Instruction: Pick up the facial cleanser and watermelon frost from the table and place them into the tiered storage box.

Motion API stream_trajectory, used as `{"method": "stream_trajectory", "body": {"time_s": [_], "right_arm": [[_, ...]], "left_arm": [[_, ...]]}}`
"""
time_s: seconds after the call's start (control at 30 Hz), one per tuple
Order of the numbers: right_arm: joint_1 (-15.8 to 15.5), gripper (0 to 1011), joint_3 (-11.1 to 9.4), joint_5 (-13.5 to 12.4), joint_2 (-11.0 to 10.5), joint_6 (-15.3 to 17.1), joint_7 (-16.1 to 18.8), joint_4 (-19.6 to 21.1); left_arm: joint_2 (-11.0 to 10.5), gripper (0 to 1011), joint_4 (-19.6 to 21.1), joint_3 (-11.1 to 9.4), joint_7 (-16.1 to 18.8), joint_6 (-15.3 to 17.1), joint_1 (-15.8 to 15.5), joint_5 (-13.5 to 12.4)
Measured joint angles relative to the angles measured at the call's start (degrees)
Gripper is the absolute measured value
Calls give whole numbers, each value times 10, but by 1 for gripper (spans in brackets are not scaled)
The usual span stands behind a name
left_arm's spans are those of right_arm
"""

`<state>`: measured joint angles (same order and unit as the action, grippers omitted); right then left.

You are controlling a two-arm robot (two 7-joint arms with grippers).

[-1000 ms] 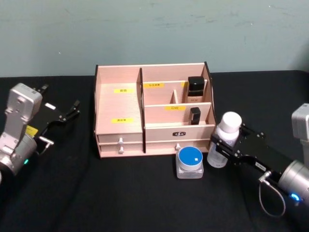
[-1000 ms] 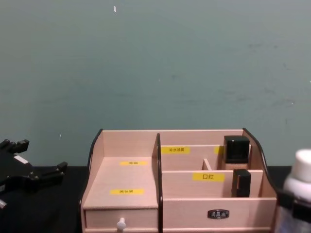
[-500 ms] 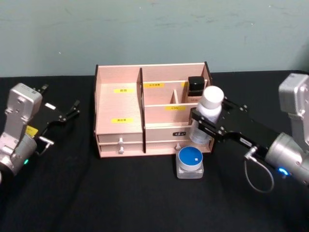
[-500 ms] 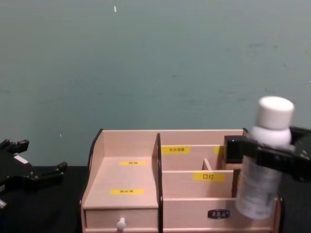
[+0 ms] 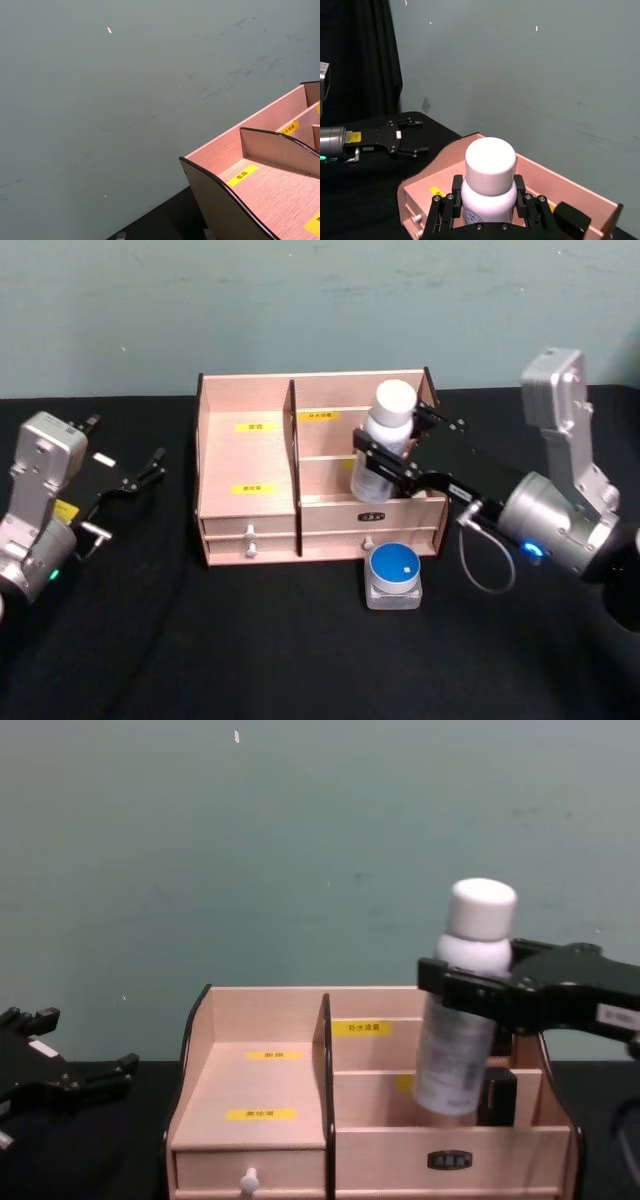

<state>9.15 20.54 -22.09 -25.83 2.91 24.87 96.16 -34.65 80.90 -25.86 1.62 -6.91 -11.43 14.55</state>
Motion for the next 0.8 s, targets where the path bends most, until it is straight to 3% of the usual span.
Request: {"method": "stream_trajectory", "body": {"time_s": [0.33,0.8], "right_arm": [[61,602,25,15,29,9,-4,-53],[120,602,36,26,59,6,-7,-121]], "left_arm": [[0,1001,0,0,0,0,0,0],[0,1001,0,0,0,0,0,0]]}}
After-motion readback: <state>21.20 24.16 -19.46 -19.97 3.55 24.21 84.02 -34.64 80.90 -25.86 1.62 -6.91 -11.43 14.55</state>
